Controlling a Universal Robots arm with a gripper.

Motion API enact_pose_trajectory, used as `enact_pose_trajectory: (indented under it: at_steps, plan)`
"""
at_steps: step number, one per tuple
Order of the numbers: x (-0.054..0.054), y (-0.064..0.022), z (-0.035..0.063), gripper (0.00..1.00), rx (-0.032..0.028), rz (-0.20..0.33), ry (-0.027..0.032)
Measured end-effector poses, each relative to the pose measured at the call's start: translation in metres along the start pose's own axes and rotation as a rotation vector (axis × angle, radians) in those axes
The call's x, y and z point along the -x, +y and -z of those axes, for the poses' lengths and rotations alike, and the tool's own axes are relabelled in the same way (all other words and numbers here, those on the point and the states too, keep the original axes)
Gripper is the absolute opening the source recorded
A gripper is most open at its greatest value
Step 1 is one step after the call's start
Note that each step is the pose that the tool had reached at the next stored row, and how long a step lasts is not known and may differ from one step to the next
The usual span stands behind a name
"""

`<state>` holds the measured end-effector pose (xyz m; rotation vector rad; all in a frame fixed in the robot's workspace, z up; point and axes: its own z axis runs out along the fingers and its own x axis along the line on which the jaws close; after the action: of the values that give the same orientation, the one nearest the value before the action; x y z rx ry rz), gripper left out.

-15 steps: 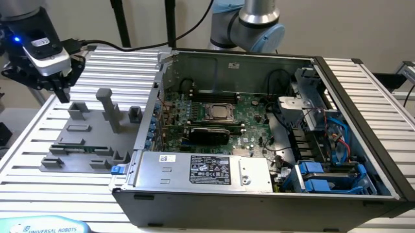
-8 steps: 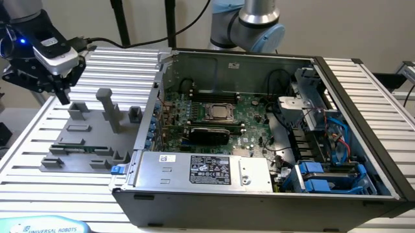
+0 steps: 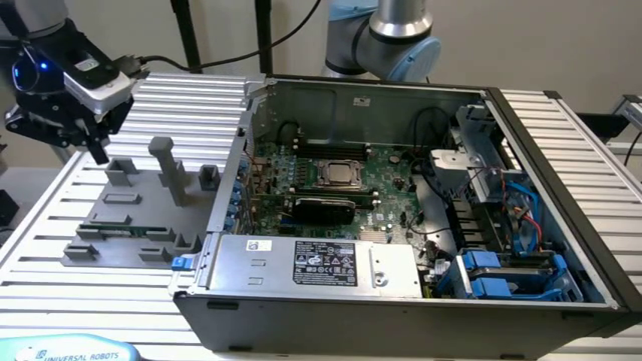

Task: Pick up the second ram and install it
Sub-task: 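Pick up the second ram and move it above second insertion slot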

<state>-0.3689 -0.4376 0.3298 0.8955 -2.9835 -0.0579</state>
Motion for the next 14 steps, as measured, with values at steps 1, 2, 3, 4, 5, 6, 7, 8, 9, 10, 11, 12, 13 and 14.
enact_pose_trajectory:
  at_steps: [1, 2, 3, 4, 5, 6, 7, 8, 9, 10, 11, 12, 13, 14]
  plan:
    - [0.0, 0.0, -0.0005, 0.11, -0.0003, 0.018, 0.0008]
    - [0.0, 0.0, -0.001, 0.11, -0.0005, 0.036, 0.0016]
    - [0.0, -0.0001, -0.0016, 0.11, -0.0008, 0.054, 0.0024]
    - [0.0, -0.0001, -0.0021, 0.11, -0.001, 0.072, 0.0032]
    - [0.0, -0.0001, -0.0026, 0.11, -0.0013, 0.09, 0.004]
    - [0.0, -0.0001, -0.0033, 0.11, -0.0015, 0.108, 0.0047]
    - [0.0, -0.0001, -0.0038, 0.11, -0.0018, 0.126, 0.0056]
    - [0.0001, -0.0002, -0.0044, 0.11, -0.0021, 0.145, 0.0063]
    - [0.0001, -0.0002, -0.005, 0.11, -0.0023, 0.163, 0.0071]
    - [0.0001, -0.0002, -0.0056, 0.11, -0.0026, 0.181, 0.0078]
    - [0.0001, -0.0003, -0.0063, 0.11, -0.0029, 0.199, 0.0085]
    - [0.0001, -0.0003, -0.0068, 0.11, -0.0031, 0.217, 0.0093]
    - [0.0001, -0.0003, -0.0075, 0.11, -0.0034, 0.235, 0.0102]
    - [0.0001, -0.0003, -0.0082, 0.11, -0.0036, 0.254, 0.011]
